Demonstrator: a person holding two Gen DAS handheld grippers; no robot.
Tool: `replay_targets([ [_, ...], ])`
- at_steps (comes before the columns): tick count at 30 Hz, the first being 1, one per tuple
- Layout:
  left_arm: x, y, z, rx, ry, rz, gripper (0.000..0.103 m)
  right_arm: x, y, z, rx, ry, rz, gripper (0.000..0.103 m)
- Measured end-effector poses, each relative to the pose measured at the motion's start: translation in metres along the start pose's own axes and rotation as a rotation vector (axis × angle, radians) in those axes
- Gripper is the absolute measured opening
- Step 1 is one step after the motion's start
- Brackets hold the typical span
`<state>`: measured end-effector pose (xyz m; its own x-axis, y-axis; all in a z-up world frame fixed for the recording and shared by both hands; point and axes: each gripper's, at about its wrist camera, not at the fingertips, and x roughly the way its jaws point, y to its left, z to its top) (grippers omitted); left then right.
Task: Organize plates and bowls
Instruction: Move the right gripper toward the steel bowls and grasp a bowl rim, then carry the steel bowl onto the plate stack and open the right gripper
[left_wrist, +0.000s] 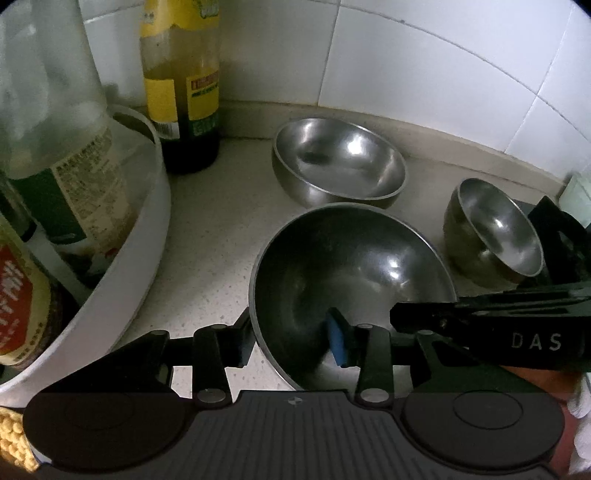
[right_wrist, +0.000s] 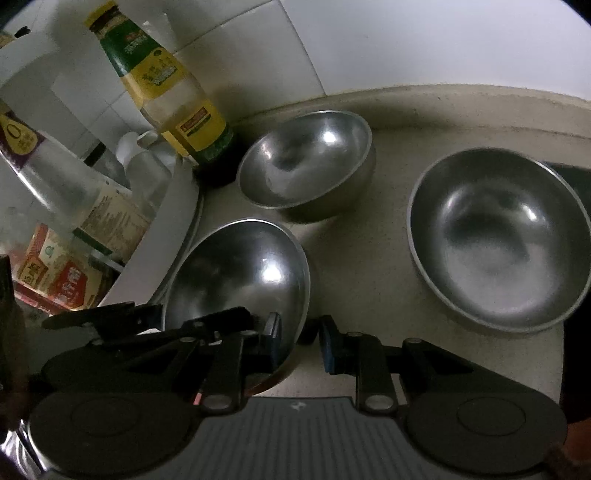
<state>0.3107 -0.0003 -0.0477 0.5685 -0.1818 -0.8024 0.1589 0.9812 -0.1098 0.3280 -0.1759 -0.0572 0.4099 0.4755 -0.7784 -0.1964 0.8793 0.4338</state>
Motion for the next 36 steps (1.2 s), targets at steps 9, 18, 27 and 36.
replay_targets([
  [9, -0.034, -0.008, 0.003, 0.008, -0.071, -0.003, 0.050, -0.029, 0.008, 0.001, -0.018, -0.053, 0.024, 0.021],
  [18, -0.086, -0.027, -0.012, 0.033, -0.144, -0.001, 0.054, -0.075, 0.021, -0.014, -0.045, -0.108, 0.064, 0.021],
  [27, -0.127, -0.039, -0.048, 0.030, -0.148, -0.006, 0.057, -0.119, 0.033, -0.048, -0.086, -0.115, 0.110, 0.021],
  [36, -0.148, -0.051, -0.093, 0.009, -0.110, 0.001, 0.060, -0.144, 0.030, -0.093, -0.117, -0.052, 0.146, 0.021],
])
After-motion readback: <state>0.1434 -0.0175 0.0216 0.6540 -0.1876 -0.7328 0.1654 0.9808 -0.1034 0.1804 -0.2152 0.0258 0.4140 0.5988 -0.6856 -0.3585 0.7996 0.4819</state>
